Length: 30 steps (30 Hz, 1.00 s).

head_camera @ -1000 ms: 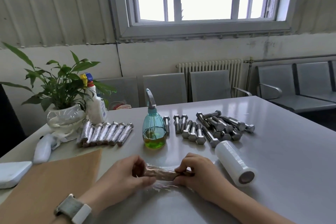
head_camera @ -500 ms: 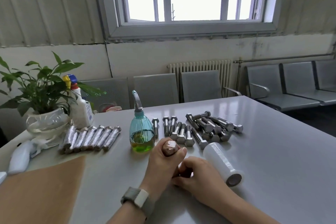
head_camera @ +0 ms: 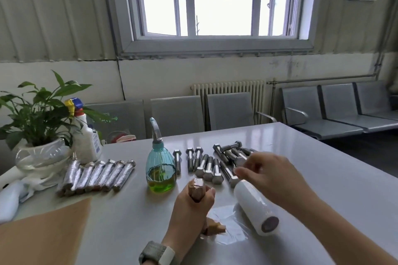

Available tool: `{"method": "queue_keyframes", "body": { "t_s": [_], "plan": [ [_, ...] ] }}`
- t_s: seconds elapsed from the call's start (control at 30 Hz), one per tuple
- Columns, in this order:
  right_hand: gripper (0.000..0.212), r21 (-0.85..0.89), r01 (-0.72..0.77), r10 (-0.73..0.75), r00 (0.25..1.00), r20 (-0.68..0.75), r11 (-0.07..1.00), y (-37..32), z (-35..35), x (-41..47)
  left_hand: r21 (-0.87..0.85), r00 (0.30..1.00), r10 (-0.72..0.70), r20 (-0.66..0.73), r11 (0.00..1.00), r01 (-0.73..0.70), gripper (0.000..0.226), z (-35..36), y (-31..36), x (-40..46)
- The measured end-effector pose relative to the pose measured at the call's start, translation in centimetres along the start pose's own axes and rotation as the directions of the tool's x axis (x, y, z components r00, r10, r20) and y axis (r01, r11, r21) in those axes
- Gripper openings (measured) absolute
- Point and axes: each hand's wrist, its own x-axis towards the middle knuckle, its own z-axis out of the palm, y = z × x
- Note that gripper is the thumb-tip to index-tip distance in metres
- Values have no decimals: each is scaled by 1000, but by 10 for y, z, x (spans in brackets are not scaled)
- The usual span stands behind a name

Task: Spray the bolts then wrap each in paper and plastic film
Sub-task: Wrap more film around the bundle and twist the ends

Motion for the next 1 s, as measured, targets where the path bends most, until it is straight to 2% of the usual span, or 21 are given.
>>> {"method": "queue_keyframes", "body": {
  "t_s": [0.07,0.13,0.17,0.23,0.3,0.33,0.4,0.43,0.47,0.63,0.7,0.83,1.0],
  "plan": [
    [65,-200,-158,201,956,213,967,13,-3,4,47,1000,31,-3,998,-31,17,-1,3,0],
    [85,-236,-221,305,853,424,946,16,10,4,26,1000,17,13,1000,-17,17,-1,5,0],
    [84,-220,-232,311,834,456,947,16,15,4,-27,999,-18,35,999,19,18,0,7,0],
    [63,-127,-274,301,834,462,953,20,23,4,-42,996,-54,75,997,57,23,1,9,-1],
    [44,63,-428,347,801,488,902,20,20,4,-12,995,-49,82,999,51,23,3,9,-3],
    [41,186,-527,375,771,514,829,20,16,5,-15,995,-57,78,998,58,21,3,10,-3],
    [40,428,-669,371,715,592,608,19,6,8,-45,990,-101,96,993,106,17,3,10,-1],
    [40,501,-691,342,707,619,522,14,0,11,-87,983,-139,118,985,150,18,4,11,-1],
    [41,533,-691,313,709,632,488,11,-2,14,-126,975,-171,140,974,189,21,4,10,-1],
    [49,592,-661,231,733,639,460,-13,0,23,-208,959,-160,233,955,210,42,6,12,-2],
    [47,602,-664,204,729,654,444,-18,0,25,-125,952,-117,283,980,158,51,4,14,-3],
    [53,639,-669,220,736,640,379,-19,-2,26,-1,962,-77,263,997,80,45,0,10,-2],
    [73,648,-669,182,733,655,364,-12,-3,25,-137,951,-72,300,984,118,45,-9,17,-5]
  ]
}}
